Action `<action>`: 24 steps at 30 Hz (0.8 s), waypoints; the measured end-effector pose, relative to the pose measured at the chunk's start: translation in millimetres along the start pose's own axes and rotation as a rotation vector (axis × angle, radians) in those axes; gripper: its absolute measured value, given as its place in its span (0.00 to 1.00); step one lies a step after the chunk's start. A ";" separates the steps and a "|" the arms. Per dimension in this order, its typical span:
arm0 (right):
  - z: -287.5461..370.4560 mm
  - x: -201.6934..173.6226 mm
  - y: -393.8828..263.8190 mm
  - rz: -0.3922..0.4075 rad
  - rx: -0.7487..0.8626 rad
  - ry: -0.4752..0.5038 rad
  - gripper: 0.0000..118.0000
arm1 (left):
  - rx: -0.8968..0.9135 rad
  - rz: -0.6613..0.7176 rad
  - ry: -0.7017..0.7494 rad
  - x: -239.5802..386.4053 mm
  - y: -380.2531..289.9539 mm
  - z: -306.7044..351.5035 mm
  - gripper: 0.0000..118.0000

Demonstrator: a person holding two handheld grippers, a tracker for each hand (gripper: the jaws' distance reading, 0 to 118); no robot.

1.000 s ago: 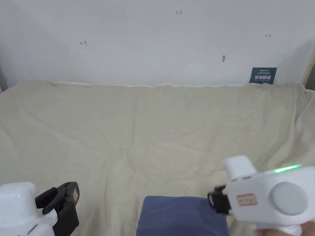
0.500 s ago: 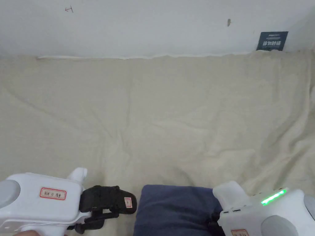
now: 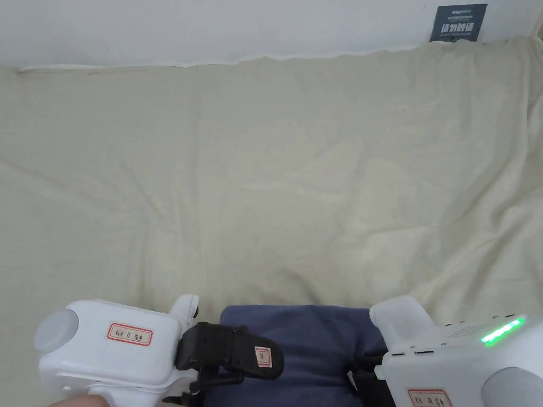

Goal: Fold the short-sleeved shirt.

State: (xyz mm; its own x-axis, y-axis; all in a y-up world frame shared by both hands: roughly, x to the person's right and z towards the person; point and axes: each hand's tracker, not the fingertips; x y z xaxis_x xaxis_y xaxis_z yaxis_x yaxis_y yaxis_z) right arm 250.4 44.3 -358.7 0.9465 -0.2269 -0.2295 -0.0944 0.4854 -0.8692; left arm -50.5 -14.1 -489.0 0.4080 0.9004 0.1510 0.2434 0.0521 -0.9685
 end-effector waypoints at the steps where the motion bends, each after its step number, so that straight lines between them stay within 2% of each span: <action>1: 0.2 0.8 -0.7 -0.006 0.003 0.005 0.01 | 0.019 0.031 0.015 1.5 -2.0 1.4 1.00; 3: 1.8 3.2 -1.5 -0.024 0.011 0.017 0.01 | 0.056 0.032 0.065 10.8 -7.0 4.6 0.98; 5: 4.4 5.7 -3.6 -0.050 0.022 0.030 0.01 | 0.063 -0.038 0.163 22.6 -11.5 6.8 0.84; 6: 6.5 6.8 -5.2 -0.063 0.029 0.036 0.01 | 0.045 -0.061 0.234 25.6 -12.3 8.0 0.66; 7: 8.8 8.3 -6.0 -0.073 0.034 0.038 0.01 | 0.056 -0.094 0.297 27.8 -14.4 10.9 0.36; 8: 11.7 9.2 -8.0 -0.088 0.044 0.042 0.01 | 0.069 -0.098 0.320 29.9 -15.2 11.8 0.20; 10: 17.7 10.5 -11.7 -0.135 0.061 0.080 0.01 | 0.081 -0.031 0.272 28.7 -15.7 12.0 0.20; 11: 21.2 10.5 -12.9 -0.144 0.060 0.066 0.01 | 0.069 -0.020 0.271 31.8 -15.4 10.0 0.20; 18: 45.3 4.7 -20.7 -0.143 0.137 0.010 0.01 | 0.086 -0.129 0.412 60.4 -18.5 26.9 0.20; 20: 50.2 1.5 -17.2 -0.147 0.147 0.009 0.01 | 0.105 -0.165 0.501 66.4 -18.8 54.0 0.20; 24: 50.7 -13.4 -7.6 -0.139 0.168 0.017 0.01 | 0.201 -0.117 0.659 53.2 -18.5 145.9 0.20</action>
State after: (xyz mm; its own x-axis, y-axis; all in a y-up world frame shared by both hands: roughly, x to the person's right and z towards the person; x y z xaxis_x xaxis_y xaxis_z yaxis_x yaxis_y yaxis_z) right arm 254.1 86.5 -326.8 0.9414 -0.3147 -0.1213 0.0906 0.5822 -0.8080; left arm -161.7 95.9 -491.9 0.8534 0.4374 0.2835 0.1768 0.2686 -0.9469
